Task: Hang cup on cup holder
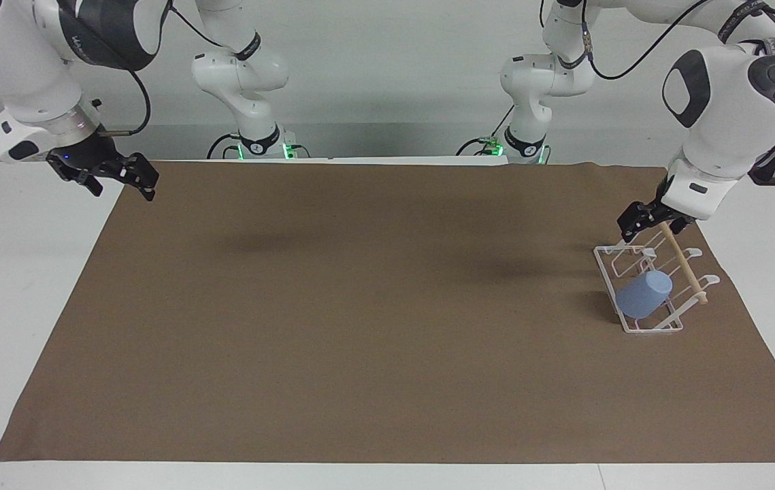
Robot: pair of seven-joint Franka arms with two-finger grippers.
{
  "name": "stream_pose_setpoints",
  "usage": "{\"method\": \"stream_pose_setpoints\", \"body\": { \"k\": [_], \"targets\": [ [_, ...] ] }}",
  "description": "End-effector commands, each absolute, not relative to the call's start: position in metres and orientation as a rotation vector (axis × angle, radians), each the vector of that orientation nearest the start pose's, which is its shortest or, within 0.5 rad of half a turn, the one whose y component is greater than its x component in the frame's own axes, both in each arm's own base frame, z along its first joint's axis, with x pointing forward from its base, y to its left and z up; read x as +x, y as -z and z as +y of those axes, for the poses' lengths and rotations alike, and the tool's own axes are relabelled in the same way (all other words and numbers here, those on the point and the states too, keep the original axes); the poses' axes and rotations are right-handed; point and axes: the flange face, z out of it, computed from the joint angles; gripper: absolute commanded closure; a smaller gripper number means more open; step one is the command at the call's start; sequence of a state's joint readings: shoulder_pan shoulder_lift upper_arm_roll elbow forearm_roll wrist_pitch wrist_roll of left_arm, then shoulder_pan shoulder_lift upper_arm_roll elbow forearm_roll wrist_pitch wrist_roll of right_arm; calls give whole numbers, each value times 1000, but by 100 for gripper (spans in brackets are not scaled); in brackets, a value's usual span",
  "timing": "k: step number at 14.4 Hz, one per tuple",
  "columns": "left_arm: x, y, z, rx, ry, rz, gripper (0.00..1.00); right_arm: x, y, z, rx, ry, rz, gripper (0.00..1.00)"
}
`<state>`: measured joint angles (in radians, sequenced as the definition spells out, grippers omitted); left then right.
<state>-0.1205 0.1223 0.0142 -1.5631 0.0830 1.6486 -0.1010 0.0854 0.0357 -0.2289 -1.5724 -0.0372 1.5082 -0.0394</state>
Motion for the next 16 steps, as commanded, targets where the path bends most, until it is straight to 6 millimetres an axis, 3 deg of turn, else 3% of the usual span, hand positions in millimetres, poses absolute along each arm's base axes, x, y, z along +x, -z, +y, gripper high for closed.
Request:
{"method": "stream_pose_setpoints", "body": {
  "k": [1, 8, 13, 16],
  "targets": [
    [595, -587, -51, -3086, -36, 48, 0, 552, -597, -85, -3186, -153, 189, 1],
    [598, -633, -46, -3091, -38, 60, 0, 553, -604, -82, -3189, -134, 180, 1],
    [587, -617, -44, -3112, -45, 212, 0, 553, -603, -82, -3188, -139, 180, 1],
    [581, -605, -43, -3115, 5, 205, 0, 552, -603, -82, -3189, -141, 180, 1]
  ]
}}
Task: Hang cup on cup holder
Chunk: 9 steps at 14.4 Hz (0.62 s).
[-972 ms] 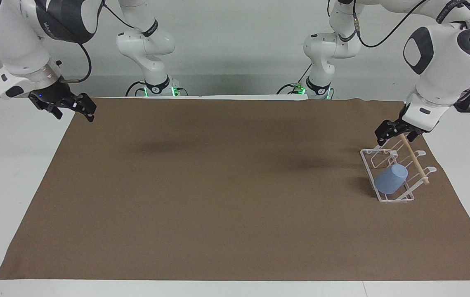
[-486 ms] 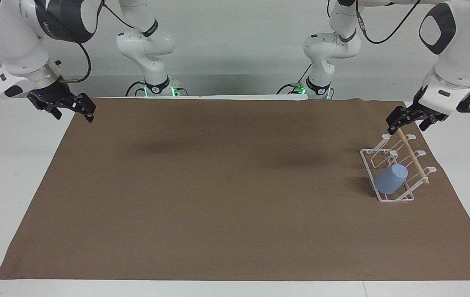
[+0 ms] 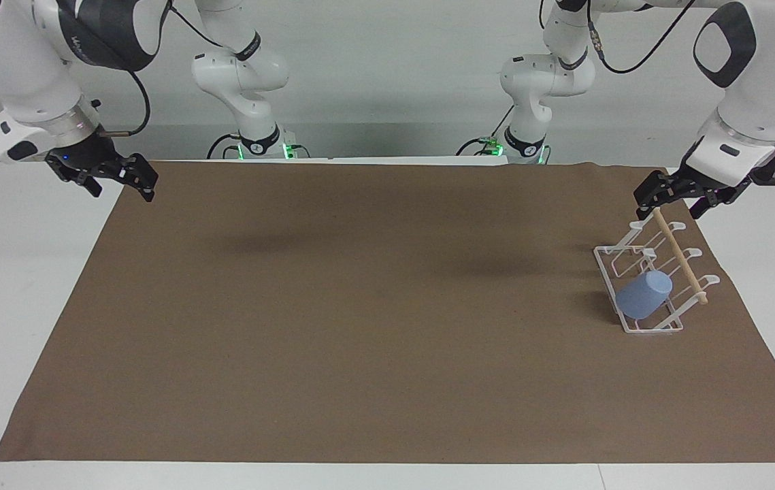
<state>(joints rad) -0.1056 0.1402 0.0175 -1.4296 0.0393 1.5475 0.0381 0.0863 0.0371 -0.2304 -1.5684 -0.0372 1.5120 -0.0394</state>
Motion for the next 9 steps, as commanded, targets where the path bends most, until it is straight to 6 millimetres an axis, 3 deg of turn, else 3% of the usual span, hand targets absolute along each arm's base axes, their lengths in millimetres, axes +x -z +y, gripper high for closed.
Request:
{"method": "stream_pose_setpoints", "body": {
  "k": [1, 9],
  "targets": [
    [581, -607, -44, -3119, 5, 174, 0, 552, -603, -82, -3189, -141, 178, 1],
    [577, -612, -44, -3133, 0, 125, 0, 551, -603, -82, -3189, -149, 175, 1]
  ]
}}
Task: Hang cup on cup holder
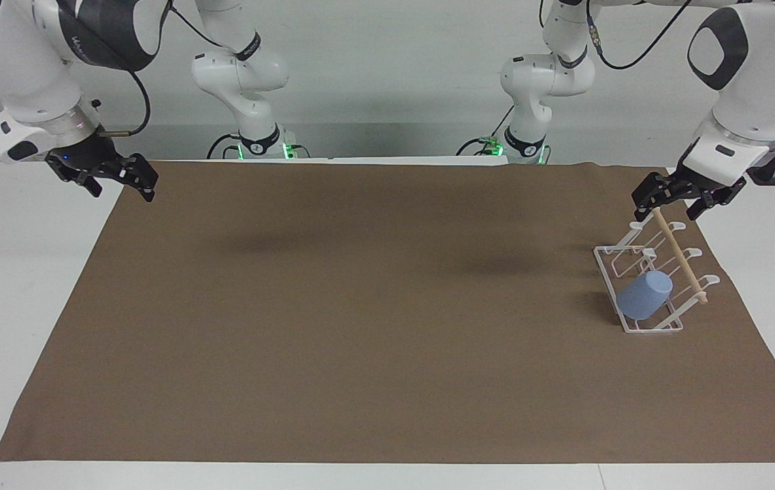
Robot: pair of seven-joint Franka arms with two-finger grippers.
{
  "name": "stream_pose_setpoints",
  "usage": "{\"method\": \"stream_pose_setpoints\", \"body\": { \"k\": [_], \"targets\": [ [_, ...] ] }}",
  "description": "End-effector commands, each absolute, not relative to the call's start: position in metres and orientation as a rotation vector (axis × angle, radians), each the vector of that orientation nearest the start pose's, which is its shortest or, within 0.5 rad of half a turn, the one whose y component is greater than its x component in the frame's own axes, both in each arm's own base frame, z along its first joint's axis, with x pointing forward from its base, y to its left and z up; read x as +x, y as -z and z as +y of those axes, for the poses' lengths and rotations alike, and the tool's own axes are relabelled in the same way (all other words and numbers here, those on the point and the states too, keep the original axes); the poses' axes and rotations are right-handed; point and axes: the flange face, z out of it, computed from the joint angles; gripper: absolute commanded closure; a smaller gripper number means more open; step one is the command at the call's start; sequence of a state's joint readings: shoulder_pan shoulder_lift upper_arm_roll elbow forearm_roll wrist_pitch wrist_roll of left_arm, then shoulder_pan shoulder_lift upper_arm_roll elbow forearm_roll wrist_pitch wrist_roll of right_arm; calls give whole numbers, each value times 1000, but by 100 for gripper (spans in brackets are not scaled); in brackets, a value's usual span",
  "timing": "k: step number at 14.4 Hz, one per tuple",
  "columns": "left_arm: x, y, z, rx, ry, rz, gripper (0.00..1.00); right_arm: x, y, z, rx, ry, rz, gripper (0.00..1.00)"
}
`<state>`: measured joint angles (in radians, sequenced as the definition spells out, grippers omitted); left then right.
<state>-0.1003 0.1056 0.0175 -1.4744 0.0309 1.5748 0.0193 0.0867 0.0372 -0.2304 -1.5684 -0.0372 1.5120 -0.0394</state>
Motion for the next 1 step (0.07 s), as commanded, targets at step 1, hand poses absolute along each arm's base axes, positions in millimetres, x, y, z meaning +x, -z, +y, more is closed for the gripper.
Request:
{"method": "stream_pose_setpoints", "body": {
  "k": [1],
  "targets": [
    [576, -612, -46, -3138, 0, 125, 0, 551, -603, -82, -3189, -149, 175, 1]
  ]
}}
